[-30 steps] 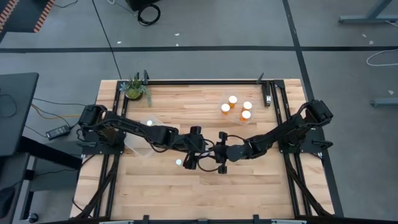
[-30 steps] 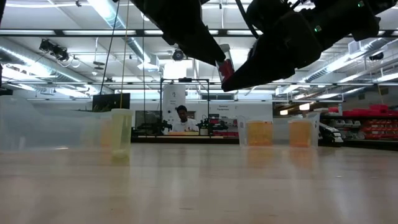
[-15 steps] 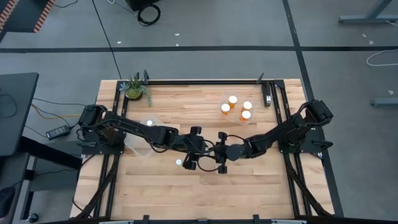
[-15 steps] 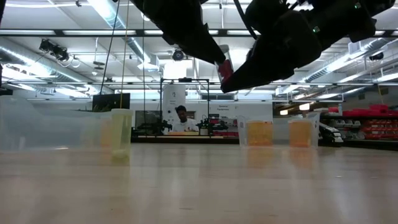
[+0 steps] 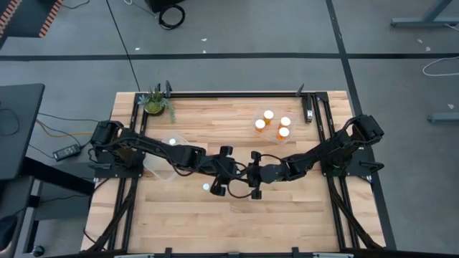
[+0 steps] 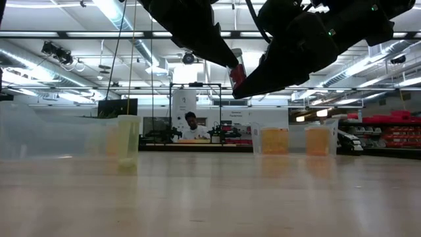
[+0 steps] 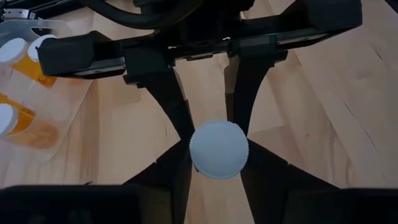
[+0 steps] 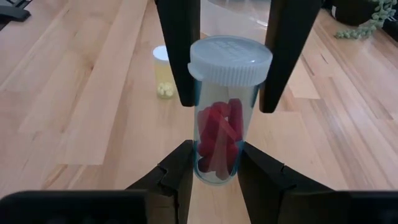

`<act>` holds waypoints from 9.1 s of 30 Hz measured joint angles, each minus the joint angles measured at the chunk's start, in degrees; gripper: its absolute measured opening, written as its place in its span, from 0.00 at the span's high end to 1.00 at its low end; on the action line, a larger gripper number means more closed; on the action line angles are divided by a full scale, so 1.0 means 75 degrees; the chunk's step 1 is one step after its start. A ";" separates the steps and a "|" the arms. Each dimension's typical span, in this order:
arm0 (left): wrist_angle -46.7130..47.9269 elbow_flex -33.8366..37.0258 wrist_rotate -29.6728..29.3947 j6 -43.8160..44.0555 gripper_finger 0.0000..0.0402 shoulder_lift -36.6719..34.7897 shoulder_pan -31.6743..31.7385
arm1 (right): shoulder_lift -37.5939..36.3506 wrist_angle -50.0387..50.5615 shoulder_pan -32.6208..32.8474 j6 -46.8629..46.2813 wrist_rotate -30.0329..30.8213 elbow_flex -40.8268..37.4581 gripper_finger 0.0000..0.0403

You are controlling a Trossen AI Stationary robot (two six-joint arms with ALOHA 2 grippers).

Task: Pick and place medicine bottles into bin by pill shape (circle, oval)
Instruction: Put the small blue pill bottle into the left transparent bin, then put the small yellow pill bottle into the left transparent bin

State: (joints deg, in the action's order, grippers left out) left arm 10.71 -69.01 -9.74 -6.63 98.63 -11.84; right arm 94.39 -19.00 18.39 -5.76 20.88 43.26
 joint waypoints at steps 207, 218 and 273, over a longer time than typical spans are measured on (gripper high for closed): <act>0.0940 0.2291 -0.0873 0.3191 0.43 -0.0787 -0.1693 | -0.1329 0.1682 0.0216 -0.1749 0.1495 -0.0893 0.41; 0.1002 0.2291 -0.0874 0.3326 0.68 -0.0790 -0.1693 | -0.1329 0.1679 0.0216 -0.1749 0.1495 -0.0894 0.41; 0.1196 0.2296 -0.0973 0.1643 0.27 -0.0915 -0.1327 | -0.1329 0.1328 0.0216 -0.1548 0.1495 -0.0889 0.41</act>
State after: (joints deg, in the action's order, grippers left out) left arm 19.67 -51.79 -17.03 5.70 91.77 -21.79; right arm 84.42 -9.04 20.01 -17.37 32.10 36.59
